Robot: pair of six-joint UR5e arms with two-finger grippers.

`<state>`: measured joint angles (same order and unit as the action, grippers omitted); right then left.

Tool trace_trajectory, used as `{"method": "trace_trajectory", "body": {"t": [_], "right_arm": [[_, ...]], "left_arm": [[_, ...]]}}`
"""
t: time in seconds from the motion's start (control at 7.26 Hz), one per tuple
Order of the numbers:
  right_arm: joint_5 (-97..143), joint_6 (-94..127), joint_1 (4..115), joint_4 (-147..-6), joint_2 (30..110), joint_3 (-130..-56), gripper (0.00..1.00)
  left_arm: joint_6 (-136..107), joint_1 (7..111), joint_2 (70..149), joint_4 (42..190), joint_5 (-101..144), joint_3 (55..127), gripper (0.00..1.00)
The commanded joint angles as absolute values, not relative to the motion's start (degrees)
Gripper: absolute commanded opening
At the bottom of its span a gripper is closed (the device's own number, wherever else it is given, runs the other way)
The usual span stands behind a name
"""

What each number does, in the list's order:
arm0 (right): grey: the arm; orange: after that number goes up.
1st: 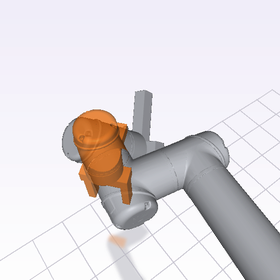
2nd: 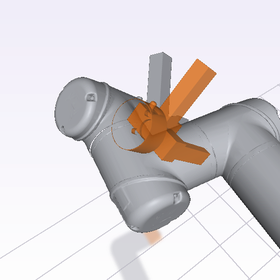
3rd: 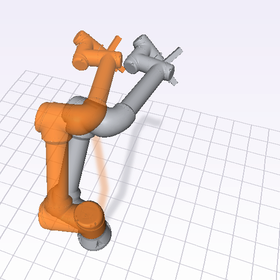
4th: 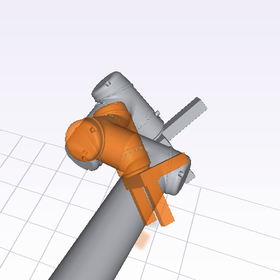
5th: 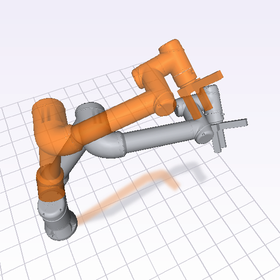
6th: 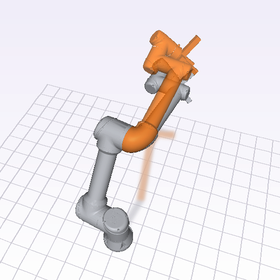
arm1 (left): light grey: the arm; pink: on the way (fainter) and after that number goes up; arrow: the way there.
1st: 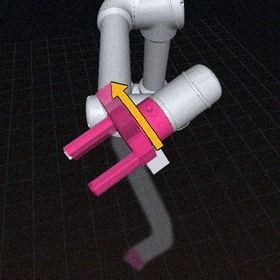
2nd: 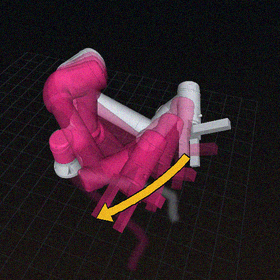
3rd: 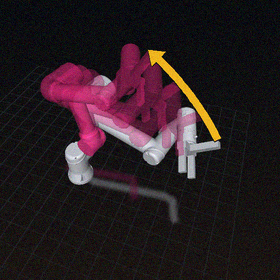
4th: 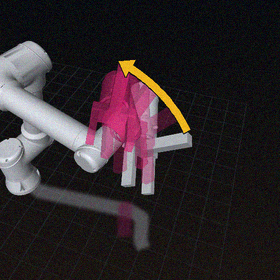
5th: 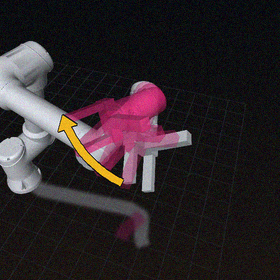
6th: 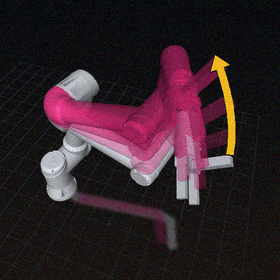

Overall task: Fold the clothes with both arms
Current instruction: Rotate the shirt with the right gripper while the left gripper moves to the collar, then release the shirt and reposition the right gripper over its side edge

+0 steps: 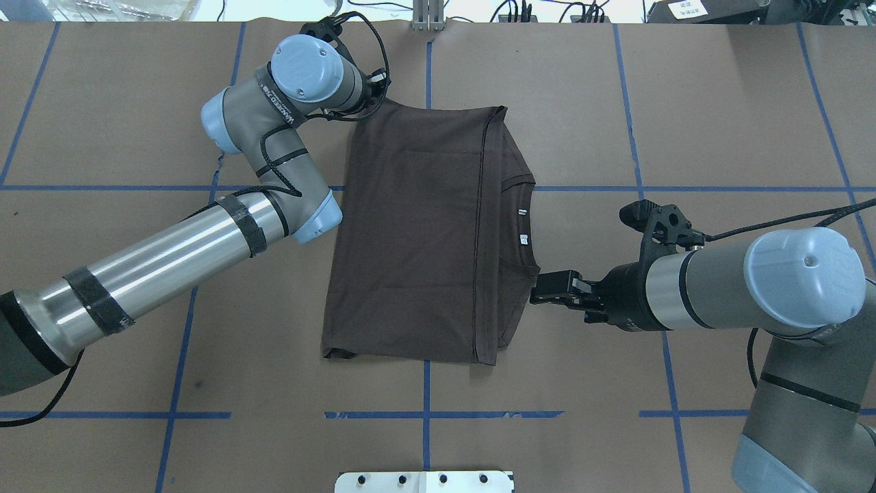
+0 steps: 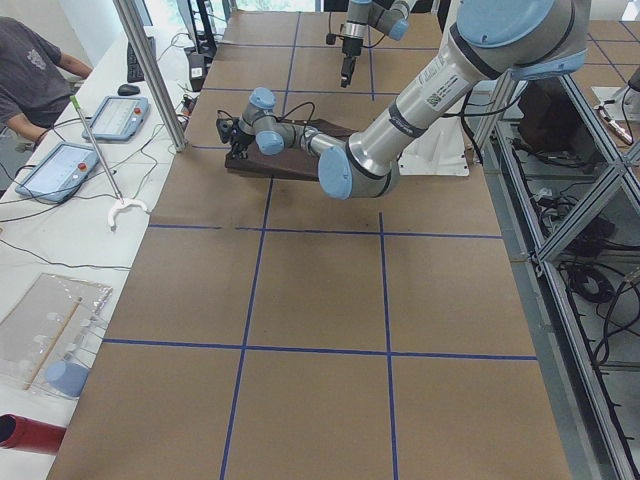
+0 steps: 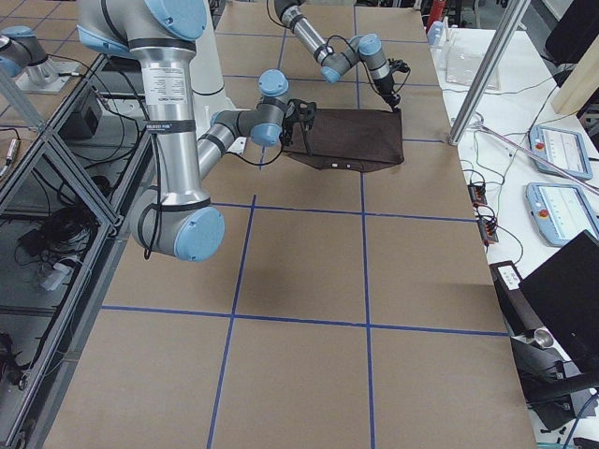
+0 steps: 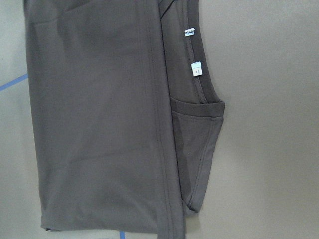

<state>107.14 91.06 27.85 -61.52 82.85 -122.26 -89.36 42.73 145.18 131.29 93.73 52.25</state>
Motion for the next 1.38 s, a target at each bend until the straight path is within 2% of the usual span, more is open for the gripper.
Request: {"method": "trace_trajectory", "body": {"t": [0.0, 0.28, 0.41, 0.69, 0.83, 0.96, 1.24], "right_arm": [[107.1, 91.1, 27.9, -62.3, 79.7, -120.0, 1.00], [107.1, 89.9, 28.3, -62.7, 76.0, -114.0, 1.00], [107.1, 86.7, 28.3, -67.1, 74.1, -113.4, 1.00], [104.0, 78.5, 25.9, -85.3, 65.7, -112.4, 1.00], [101.0, 76.0, 23.6, -92.1, 61.0, -110.1, 1.00], [101.0, 75.6, 22.3, -95.4, 58.1, -107.3, 1.00], [101.3, 75.7, 19.3, -96.5, 54.2, -99.8, 1.00]], "left_arm": [[-86.2, 44.5, 145.3, 131.6, 93.1, 52.8, 1.00], [-83.3, 45.8, 143.6, 126.1, 100.7, 58.5, 1.00], [-81.7, 45.8, 139.9, 119.2, 102.1, 67.6, 1.00], [-77.4, 45.8, 131.0, 106.5, 105.9, 88.5, 1.00], [-77.2, 45.8, 129.0, 102.3, 106.4, 94.9, 1.00], [-77.3, 45.7, 128.2, 100.7, 107.2, 97.4, 1.00], [-77.3, 45.5, 127.8, 100.8, 107.2, 97.6, 1.00]]}}
